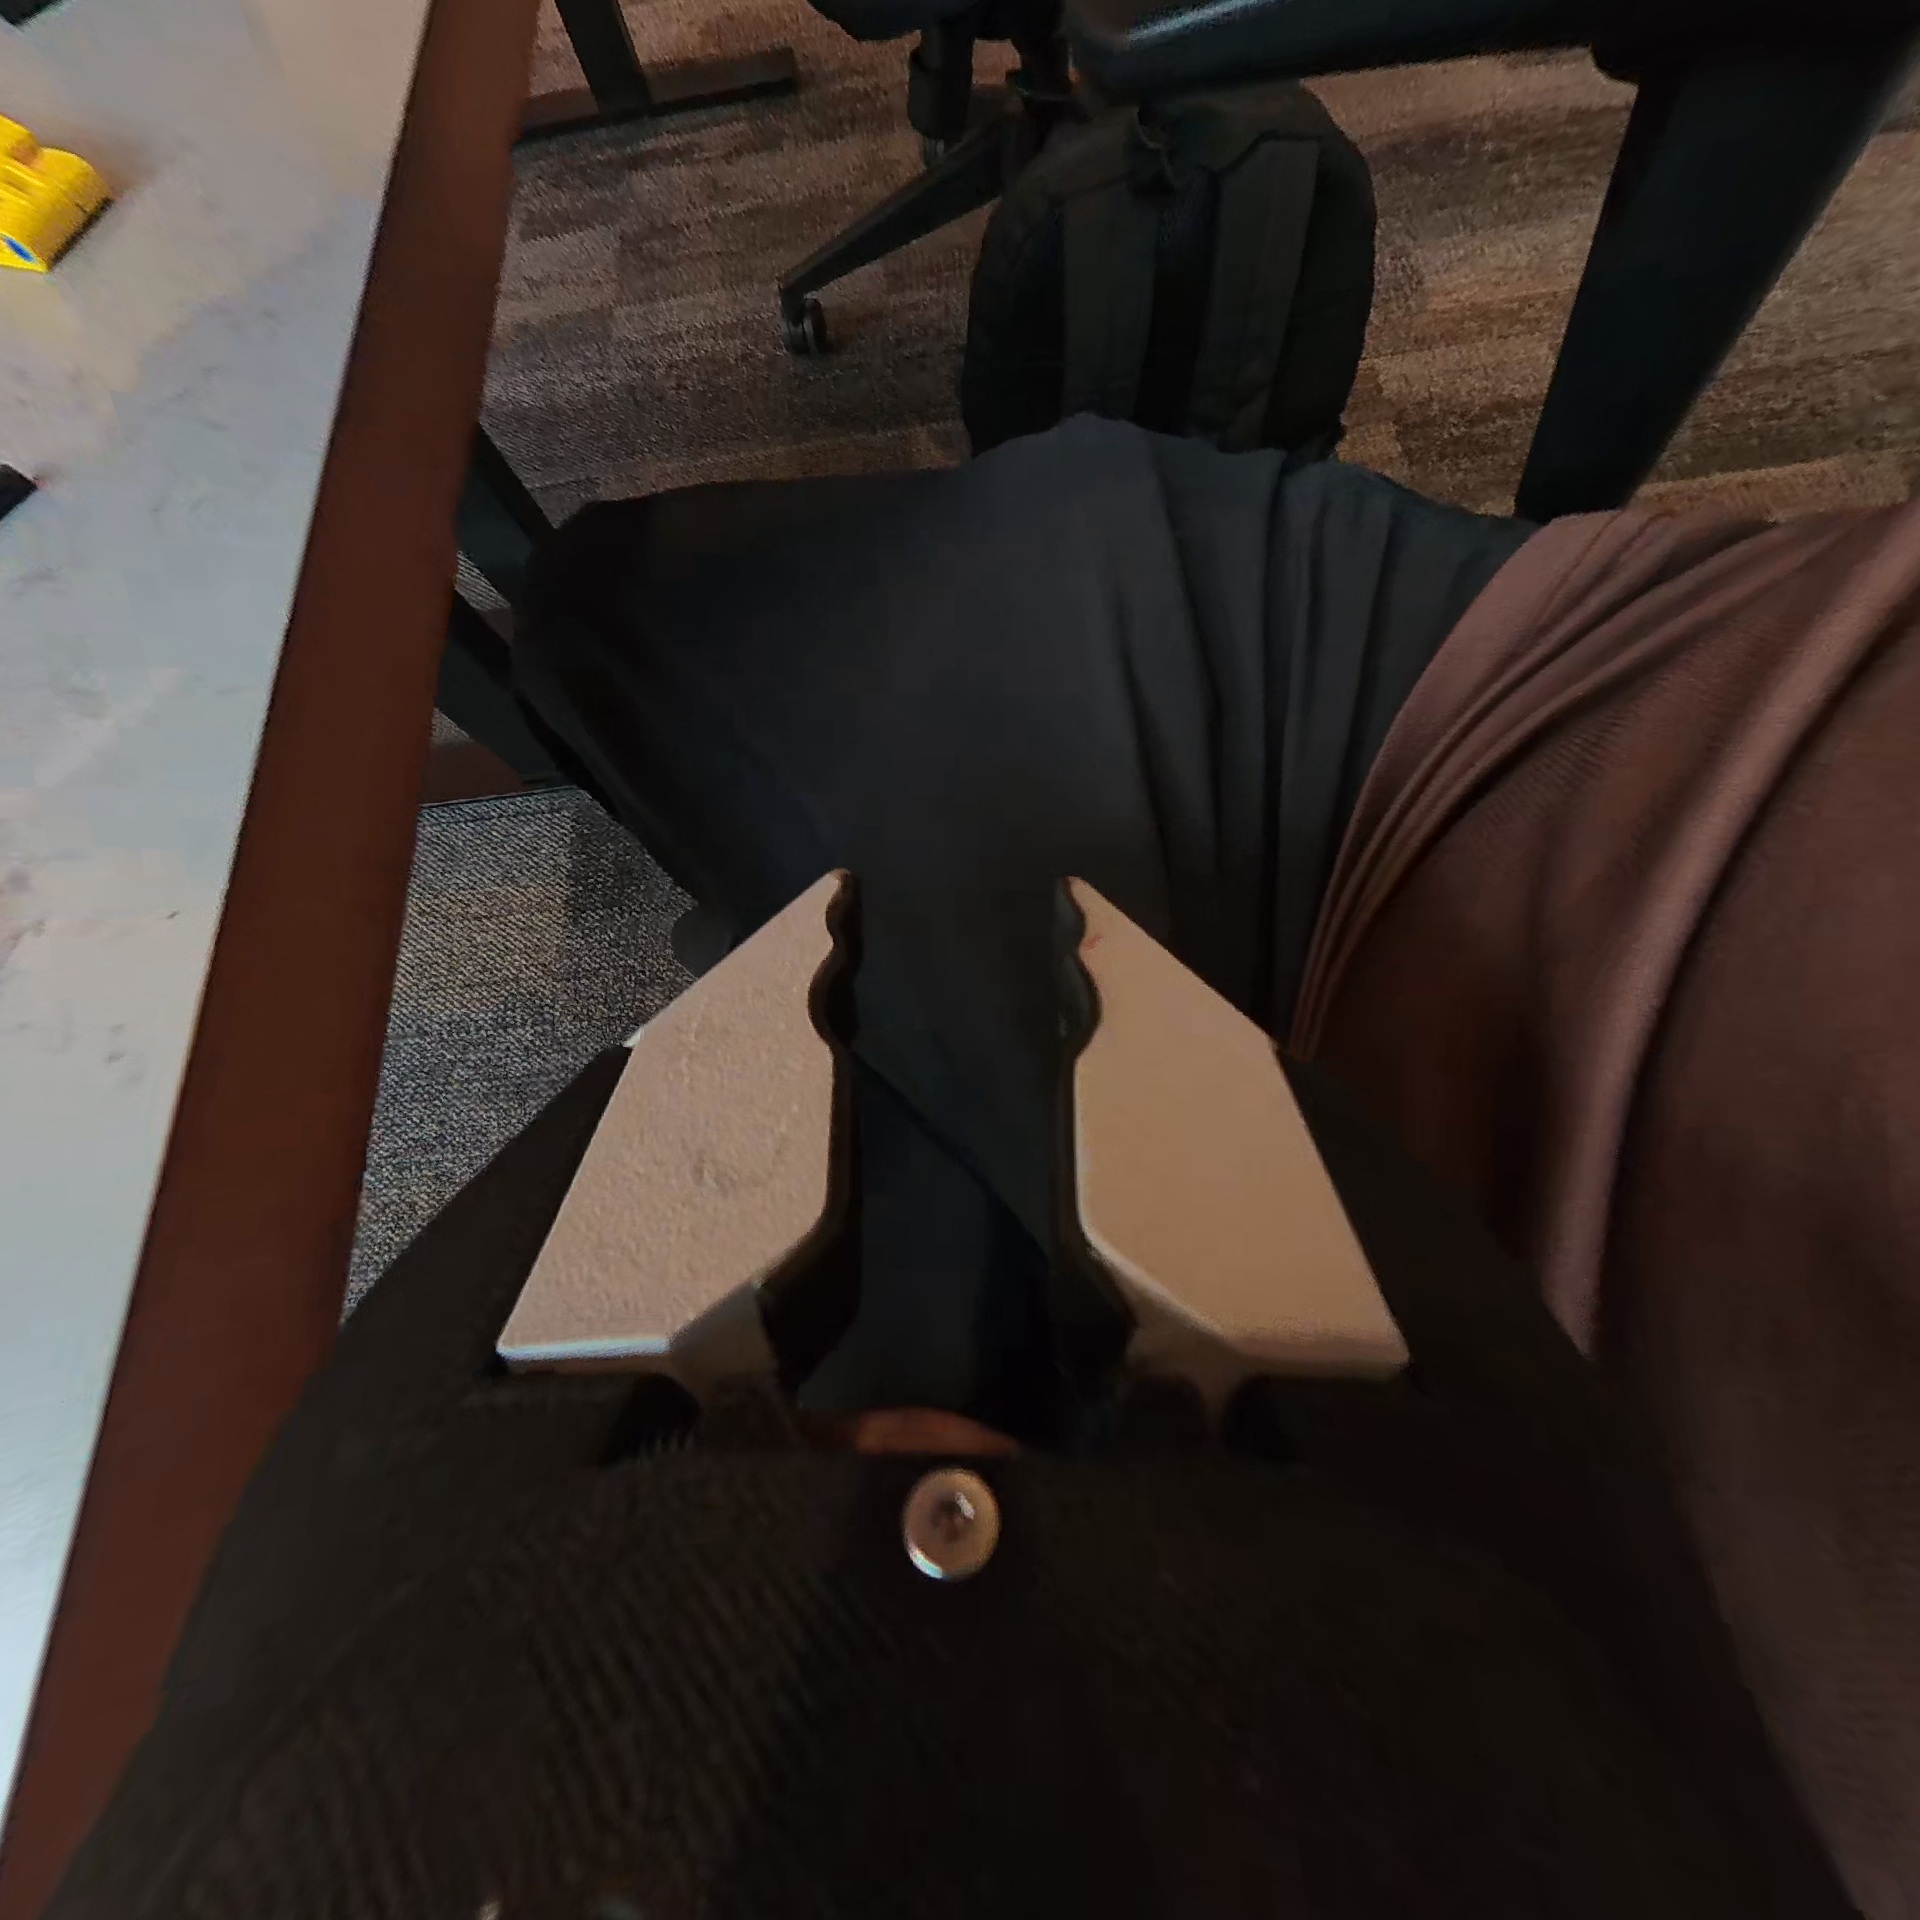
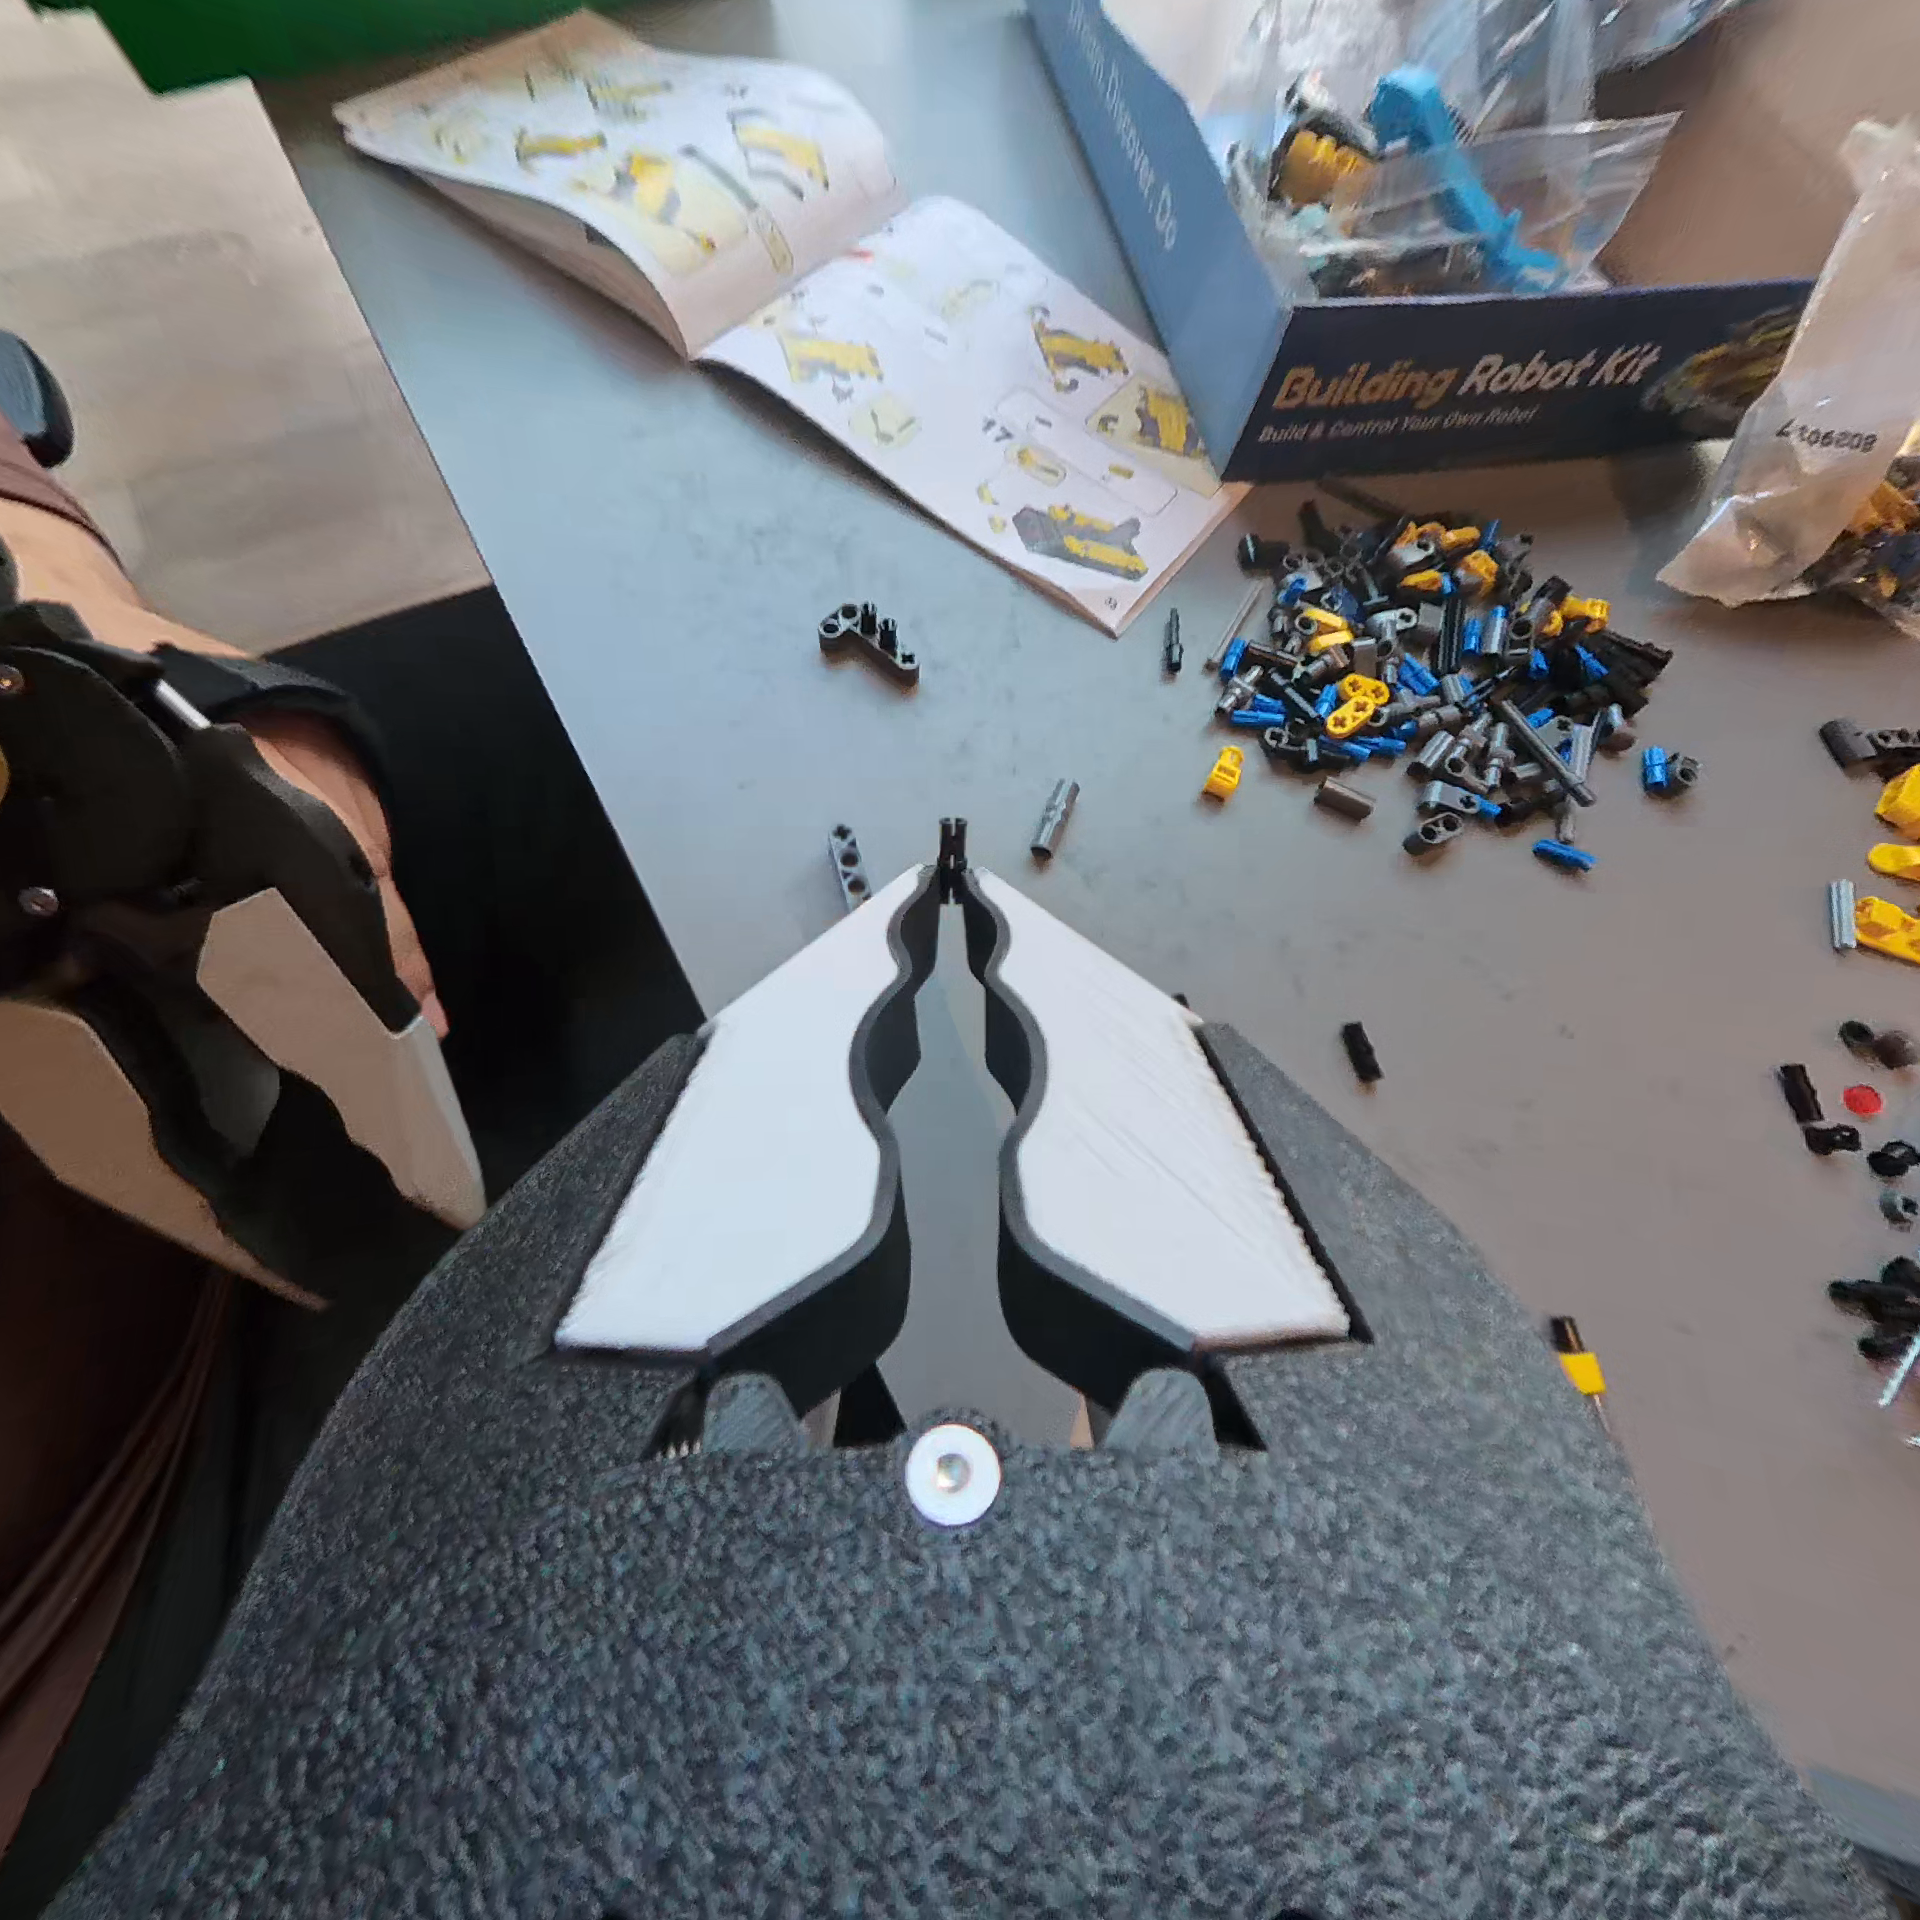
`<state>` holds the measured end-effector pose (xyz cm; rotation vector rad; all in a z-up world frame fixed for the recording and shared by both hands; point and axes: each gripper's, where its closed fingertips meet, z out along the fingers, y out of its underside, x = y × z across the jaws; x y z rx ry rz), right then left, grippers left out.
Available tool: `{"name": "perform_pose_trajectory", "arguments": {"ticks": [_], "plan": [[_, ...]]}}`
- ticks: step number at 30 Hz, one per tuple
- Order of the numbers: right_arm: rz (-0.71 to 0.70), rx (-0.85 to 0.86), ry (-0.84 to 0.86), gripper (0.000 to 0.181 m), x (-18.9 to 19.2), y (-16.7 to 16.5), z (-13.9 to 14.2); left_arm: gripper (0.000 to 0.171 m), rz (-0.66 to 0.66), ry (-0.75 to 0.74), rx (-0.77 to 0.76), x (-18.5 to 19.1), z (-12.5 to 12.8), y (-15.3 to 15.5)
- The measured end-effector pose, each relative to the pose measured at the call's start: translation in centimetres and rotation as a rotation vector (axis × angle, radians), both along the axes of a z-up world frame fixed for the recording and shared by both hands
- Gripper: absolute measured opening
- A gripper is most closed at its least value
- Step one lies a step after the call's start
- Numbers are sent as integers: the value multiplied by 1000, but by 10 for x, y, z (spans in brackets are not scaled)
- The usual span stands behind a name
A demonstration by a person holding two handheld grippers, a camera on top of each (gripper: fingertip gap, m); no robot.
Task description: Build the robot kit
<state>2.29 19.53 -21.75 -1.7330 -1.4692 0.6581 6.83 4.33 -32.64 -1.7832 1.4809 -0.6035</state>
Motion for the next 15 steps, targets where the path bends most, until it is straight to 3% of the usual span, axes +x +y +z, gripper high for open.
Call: {"name": "perform_pose_trajectory", "arguments": {"ticks": [5,9,15], "plan": [[-56,121,140,3,-1,-3,1,32,44,-6,21,-4,-1,12],[-70,108,287,3,-2,-3,16,32,83,-44,26,-8,3,24],[-61,89,264,3,-8,-3,2,34,226,-254,132,-19,51,53]]}}
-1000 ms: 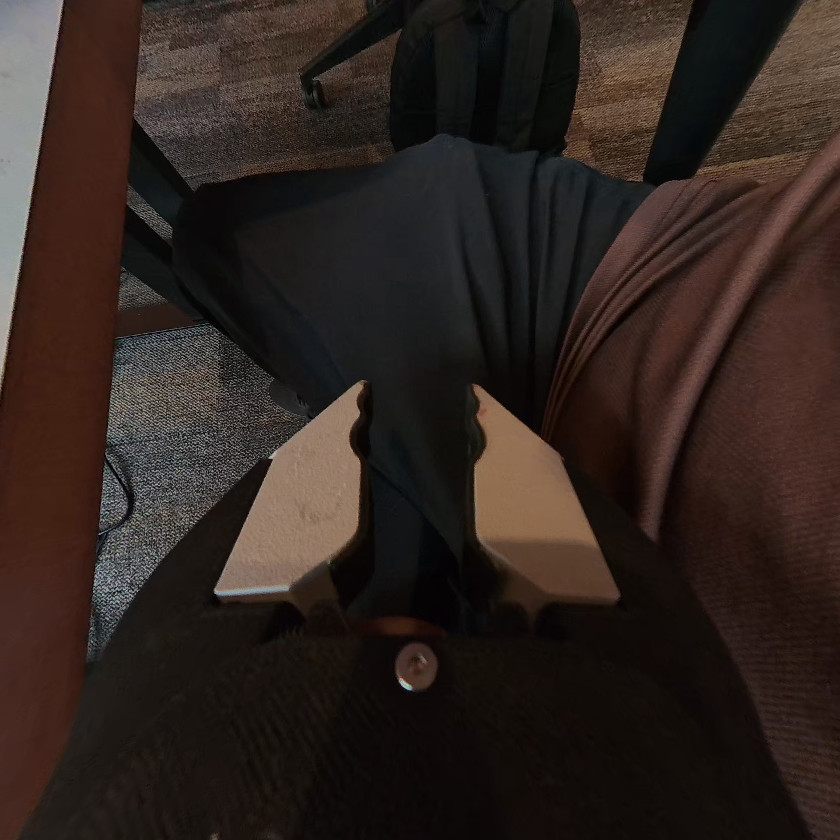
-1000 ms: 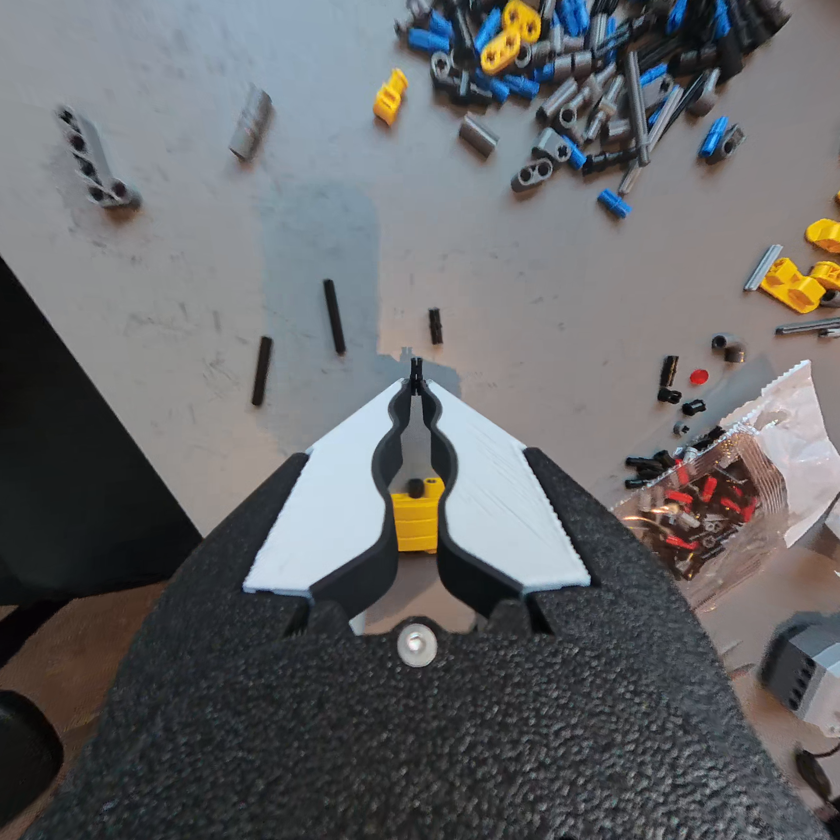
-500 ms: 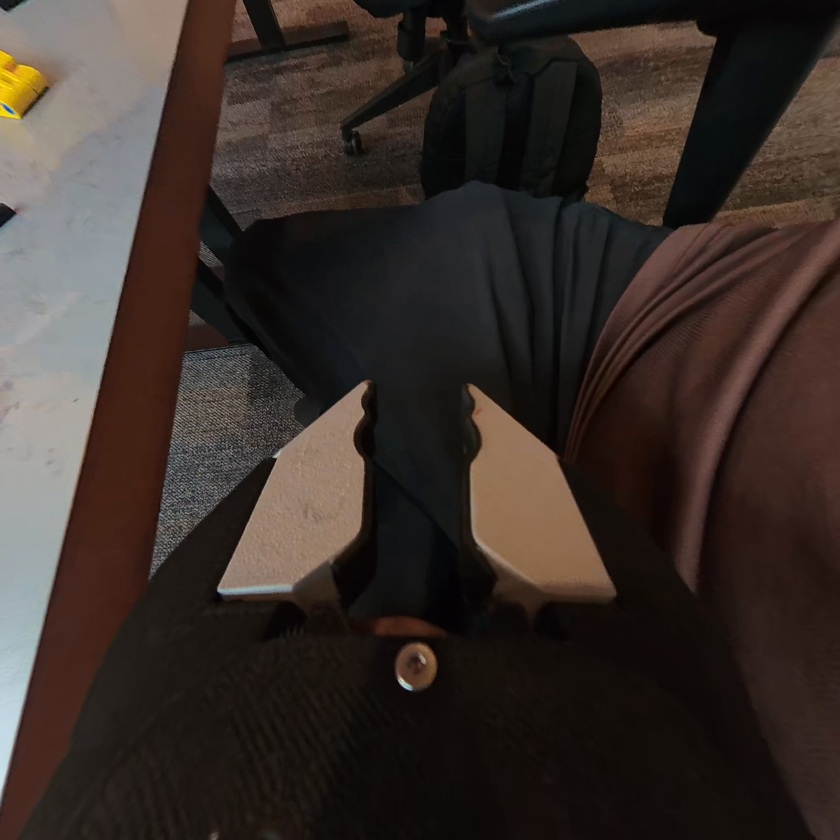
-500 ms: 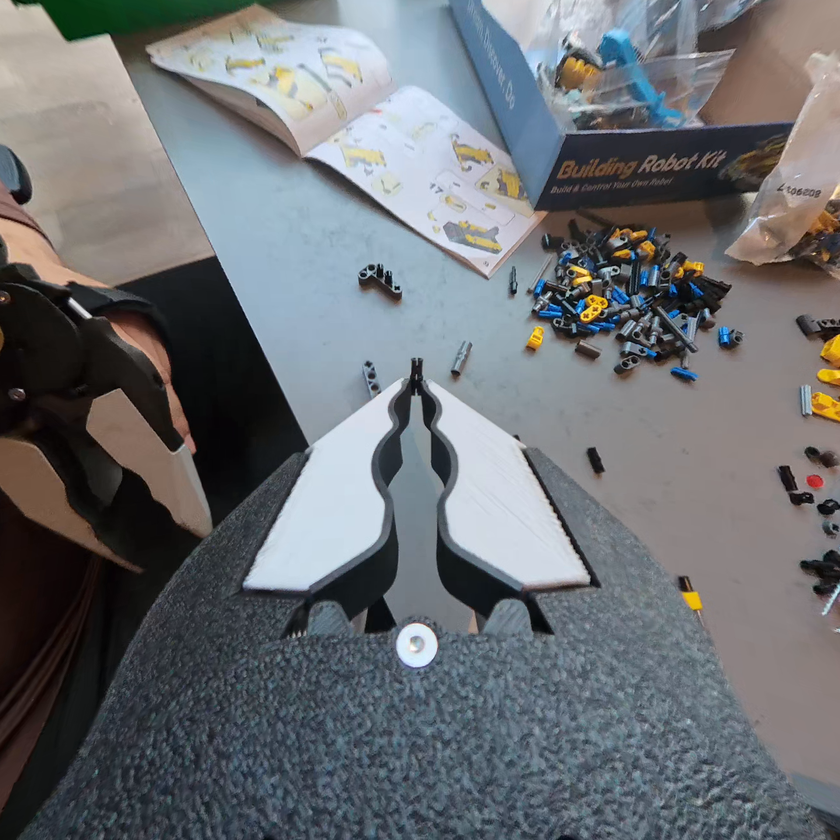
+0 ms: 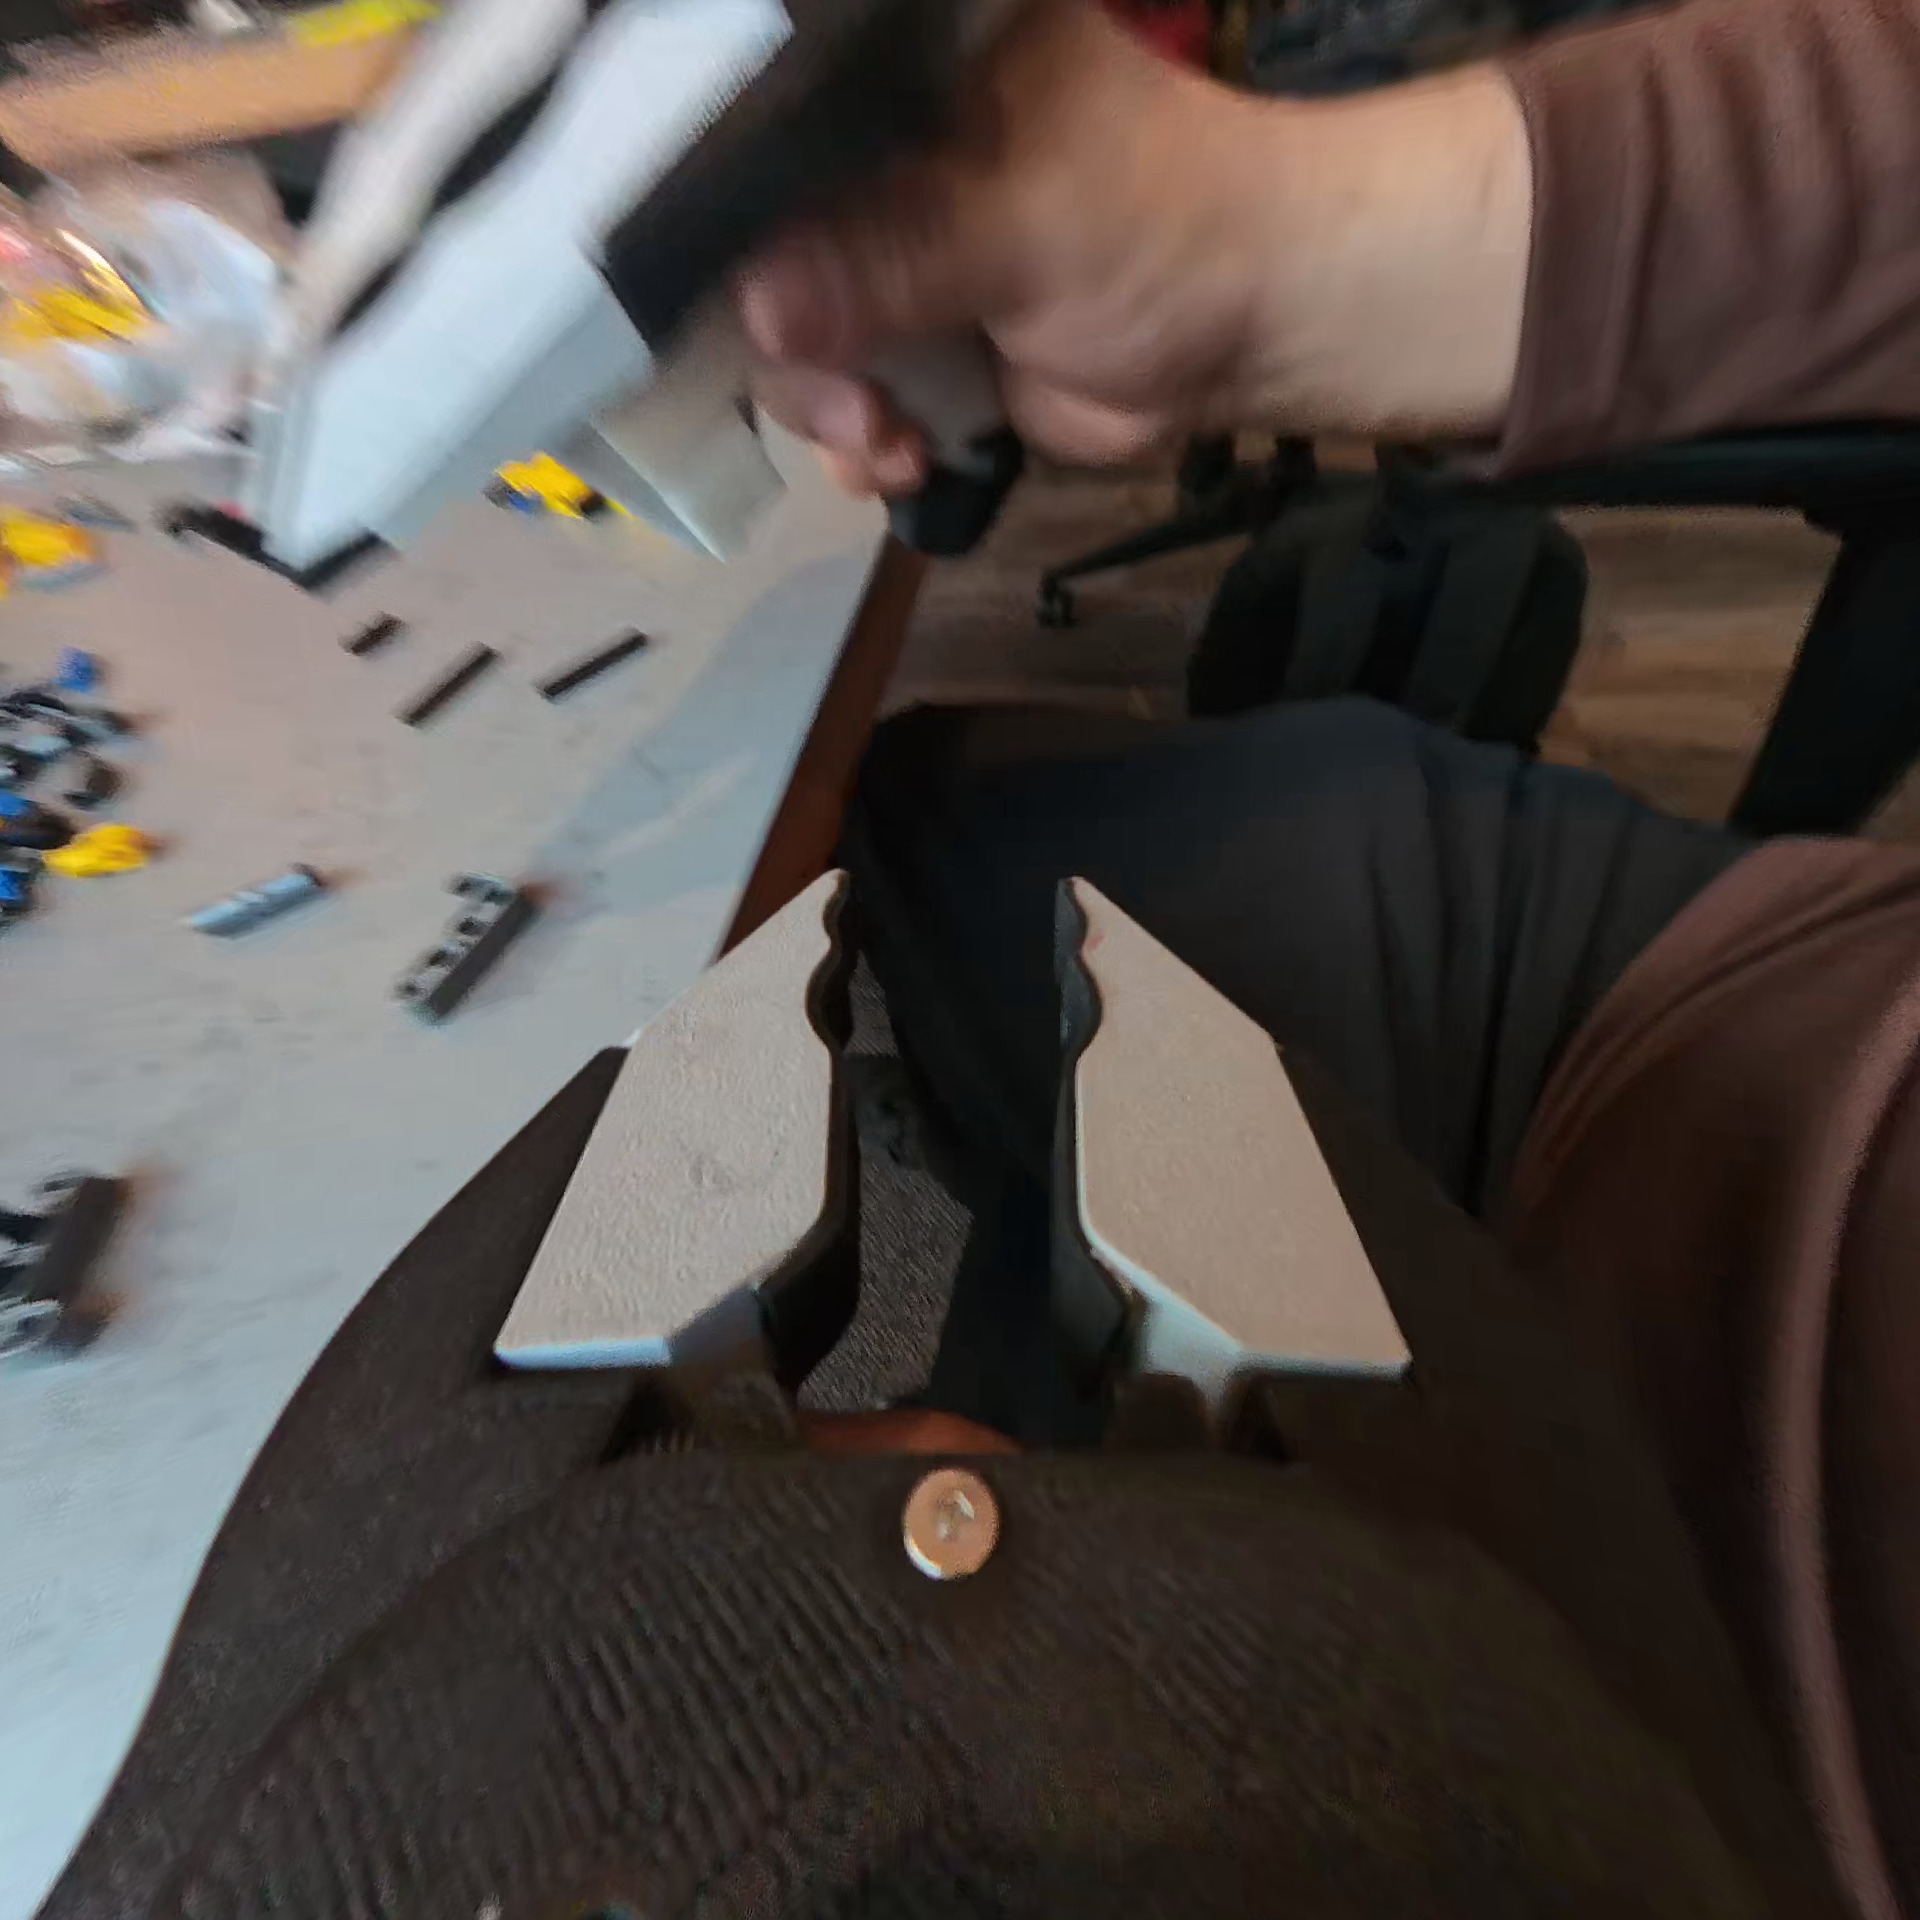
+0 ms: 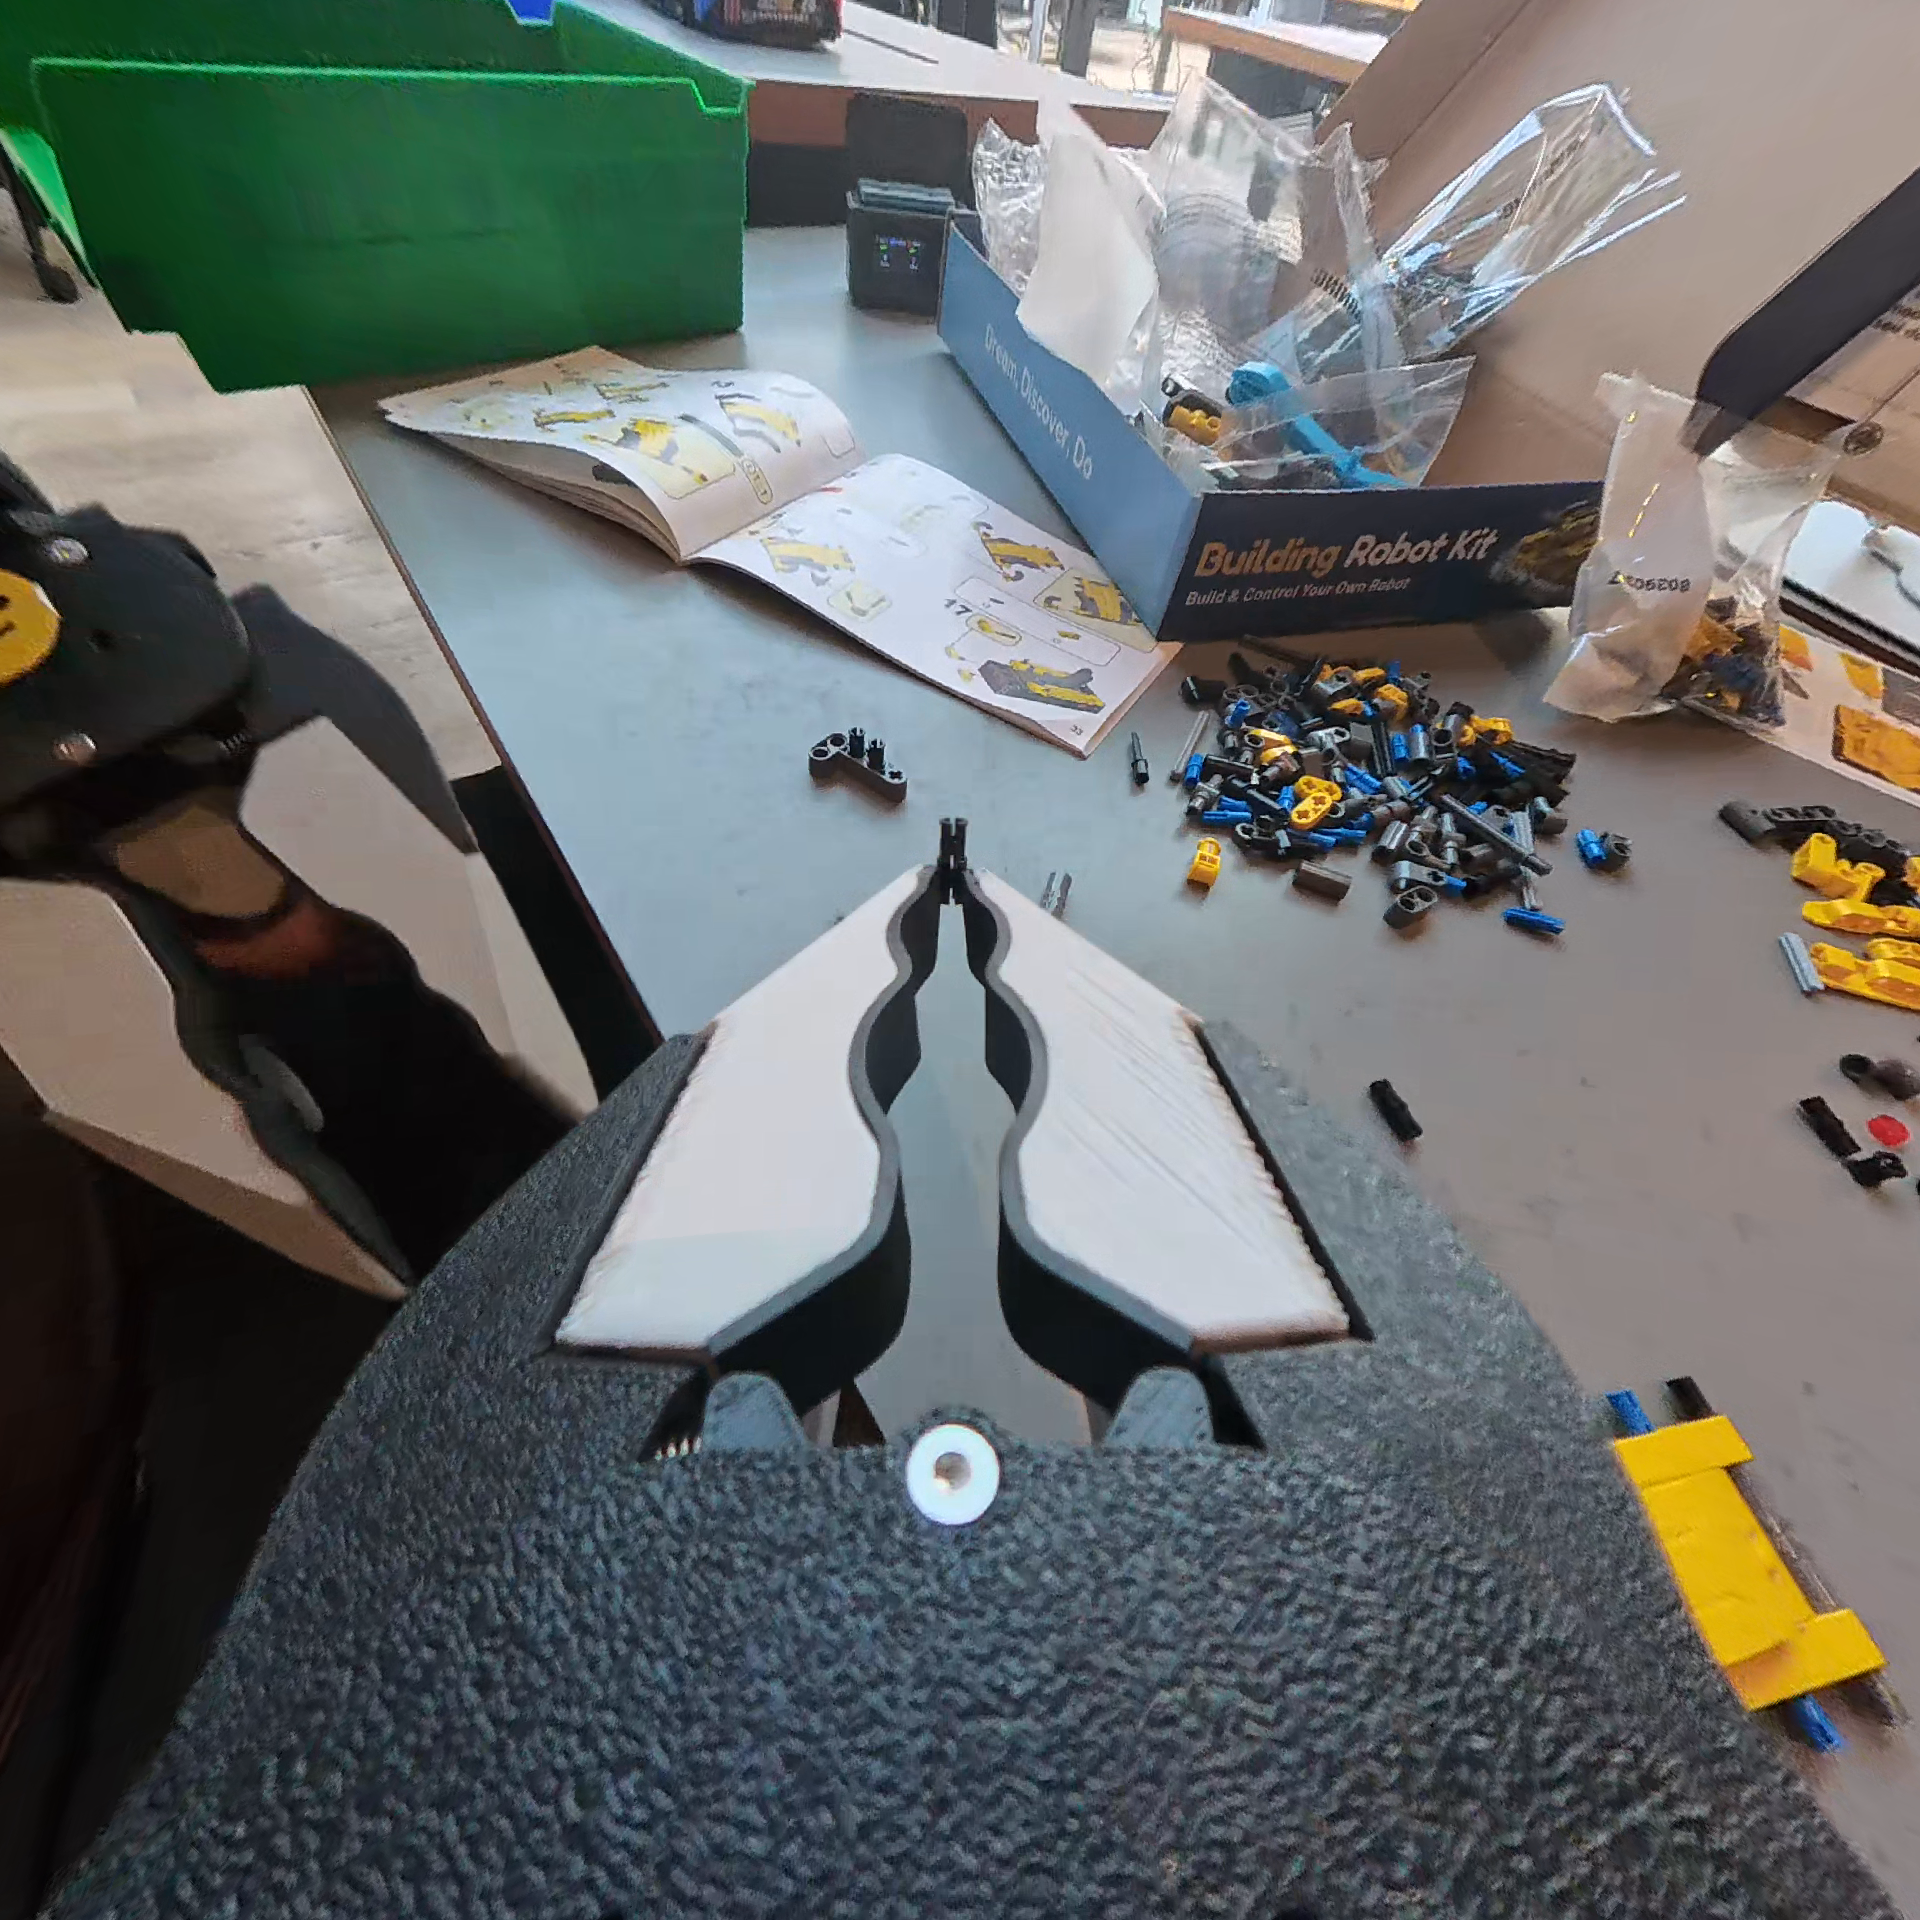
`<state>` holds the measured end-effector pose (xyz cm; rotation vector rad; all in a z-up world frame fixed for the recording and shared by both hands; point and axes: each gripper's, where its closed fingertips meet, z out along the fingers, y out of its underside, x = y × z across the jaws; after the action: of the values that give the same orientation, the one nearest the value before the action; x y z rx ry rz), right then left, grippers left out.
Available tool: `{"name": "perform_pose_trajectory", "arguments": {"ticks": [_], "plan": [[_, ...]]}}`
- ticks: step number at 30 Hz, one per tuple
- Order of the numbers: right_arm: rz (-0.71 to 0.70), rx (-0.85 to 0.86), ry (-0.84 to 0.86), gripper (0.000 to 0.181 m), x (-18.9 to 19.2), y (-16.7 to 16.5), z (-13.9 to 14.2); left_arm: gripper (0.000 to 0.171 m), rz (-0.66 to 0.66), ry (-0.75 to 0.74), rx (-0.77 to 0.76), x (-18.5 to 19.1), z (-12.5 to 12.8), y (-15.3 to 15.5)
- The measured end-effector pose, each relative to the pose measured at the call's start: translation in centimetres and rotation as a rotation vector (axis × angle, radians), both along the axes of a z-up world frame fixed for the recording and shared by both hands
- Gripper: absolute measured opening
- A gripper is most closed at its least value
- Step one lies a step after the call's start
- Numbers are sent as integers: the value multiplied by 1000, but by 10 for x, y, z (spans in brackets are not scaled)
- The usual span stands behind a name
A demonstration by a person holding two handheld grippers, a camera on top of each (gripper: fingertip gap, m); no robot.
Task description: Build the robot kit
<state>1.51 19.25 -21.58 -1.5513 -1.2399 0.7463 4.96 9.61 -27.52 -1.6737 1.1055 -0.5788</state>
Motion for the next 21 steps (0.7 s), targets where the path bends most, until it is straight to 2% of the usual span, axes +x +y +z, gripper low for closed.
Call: {"name": "perform_pose_trajectory", "arguments": {"ticks": [5,13,18,21], "plan": [[-23,14,15,3,-2,5,0,35,122,-119,112,-24,35,20],[-34,90,-35,3,-5,8,-6,30,180,-170,94,-39,44,31],[-3,174,-120,3,-10,1,-14,28,223,-111,113,-51,40,41],[29,151,-115,3,-13,-7,-16,27,221,-4,247,-60,52,47]]}}
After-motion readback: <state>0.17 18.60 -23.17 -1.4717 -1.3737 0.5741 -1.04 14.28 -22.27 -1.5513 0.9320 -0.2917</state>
